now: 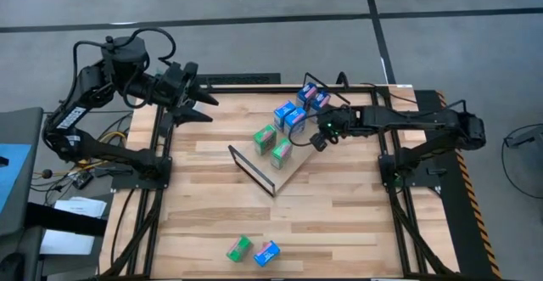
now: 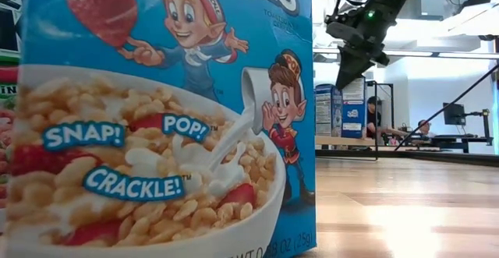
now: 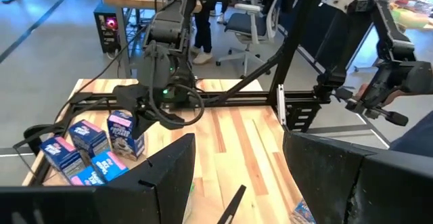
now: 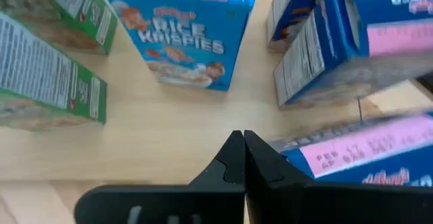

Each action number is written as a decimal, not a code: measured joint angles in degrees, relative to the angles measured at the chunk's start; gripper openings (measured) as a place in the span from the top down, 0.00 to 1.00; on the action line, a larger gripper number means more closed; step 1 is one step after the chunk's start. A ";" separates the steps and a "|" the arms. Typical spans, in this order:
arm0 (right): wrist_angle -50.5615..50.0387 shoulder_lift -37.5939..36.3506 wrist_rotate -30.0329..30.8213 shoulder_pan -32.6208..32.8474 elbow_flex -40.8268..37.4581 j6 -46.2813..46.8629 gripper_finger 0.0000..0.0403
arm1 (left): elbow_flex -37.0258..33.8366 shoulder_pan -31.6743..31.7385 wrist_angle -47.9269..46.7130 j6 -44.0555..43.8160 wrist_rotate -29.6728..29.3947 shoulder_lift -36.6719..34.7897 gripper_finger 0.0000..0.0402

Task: Stack cereal on shelf
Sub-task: Adjust the blue cereal boxes on the shelf, then put the light blue cereal box on the shelf aligned with the light blue cereal boxes

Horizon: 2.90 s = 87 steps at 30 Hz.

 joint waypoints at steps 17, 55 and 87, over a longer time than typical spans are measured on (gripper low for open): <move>0.67 -0.17 -0.07 -3.30 0.06 -4.14 0.98 | 0.00 0.00 -0.38 0.24 -1.18 0.02 0.47; 12.06 -1.68 -17.72 32.12 10.37 -11.43 0.71 | 0.00 -25.53 -5.44 -15.54 -6.58 -3.19 0.47; 18.86 38.07 -24.26 41.95 35.14 -21.32 0.03 | 0.02 -51.76 0.61 -27.55 -32.42 4.31 0.47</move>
